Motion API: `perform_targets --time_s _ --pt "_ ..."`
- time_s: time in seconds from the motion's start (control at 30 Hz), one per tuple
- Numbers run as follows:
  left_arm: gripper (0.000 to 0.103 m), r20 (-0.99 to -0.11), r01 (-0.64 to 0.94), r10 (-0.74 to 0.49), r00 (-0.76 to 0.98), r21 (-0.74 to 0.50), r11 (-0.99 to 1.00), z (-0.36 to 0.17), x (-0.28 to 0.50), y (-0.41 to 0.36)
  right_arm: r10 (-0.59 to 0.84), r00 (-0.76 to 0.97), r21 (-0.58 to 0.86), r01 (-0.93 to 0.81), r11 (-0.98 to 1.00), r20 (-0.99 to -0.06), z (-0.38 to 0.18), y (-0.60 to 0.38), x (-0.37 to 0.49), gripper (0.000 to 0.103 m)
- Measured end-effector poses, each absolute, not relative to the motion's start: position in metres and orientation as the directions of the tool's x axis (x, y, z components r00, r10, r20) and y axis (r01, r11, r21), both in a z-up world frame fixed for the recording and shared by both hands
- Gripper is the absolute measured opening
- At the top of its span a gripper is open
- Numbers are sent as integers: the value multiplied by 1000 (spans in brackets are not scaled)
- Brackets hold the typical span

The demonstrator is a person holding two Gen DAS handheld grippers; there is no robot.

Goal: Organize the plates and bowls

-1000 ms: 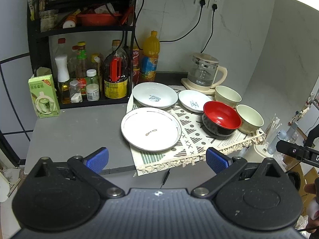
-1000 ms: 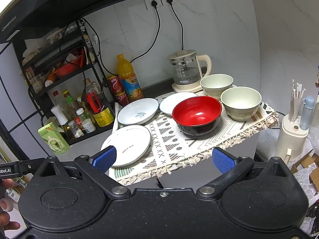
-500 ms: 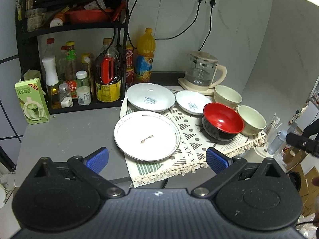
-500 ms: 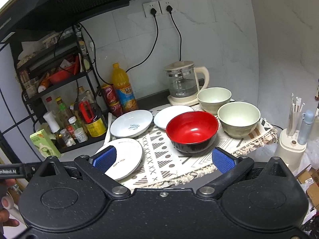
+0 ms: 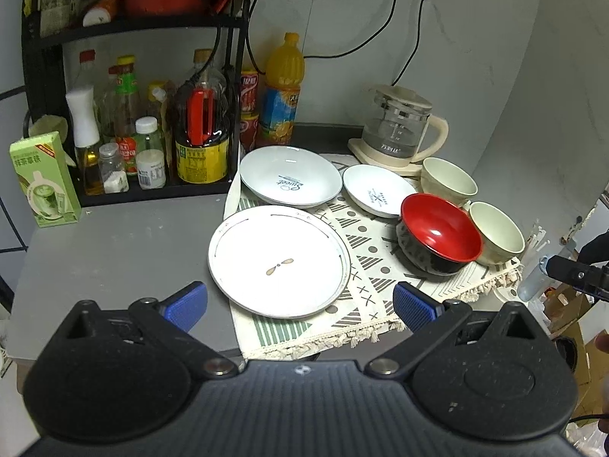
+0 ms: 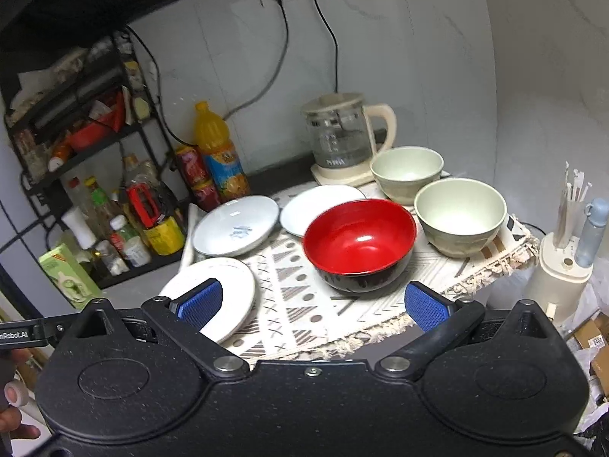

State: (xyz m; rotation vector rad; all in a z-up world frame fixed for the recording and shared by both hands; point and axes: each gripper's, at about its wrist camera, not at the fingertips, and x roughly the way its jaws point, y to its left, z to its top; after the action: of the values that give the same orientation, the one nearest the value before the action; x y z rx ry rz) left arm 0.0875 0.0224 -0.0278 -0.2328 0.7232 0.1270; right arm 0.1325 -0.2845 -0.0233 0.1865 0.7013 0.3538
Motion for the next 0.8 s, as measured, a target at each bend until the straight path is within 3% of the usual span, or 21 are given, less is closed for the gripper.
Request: perform_targets --time_s 0.4,0.8 --pt "102 -683 -166 -17 730 -202 965 -46 164 5 339 717 252 -231 940 -609 -36 -300 201 103" --pt "102 -710 -68 -108 695 -215 974 -40 246 -12 254 718 267 -98 959 -649 -47 -312 261 103"
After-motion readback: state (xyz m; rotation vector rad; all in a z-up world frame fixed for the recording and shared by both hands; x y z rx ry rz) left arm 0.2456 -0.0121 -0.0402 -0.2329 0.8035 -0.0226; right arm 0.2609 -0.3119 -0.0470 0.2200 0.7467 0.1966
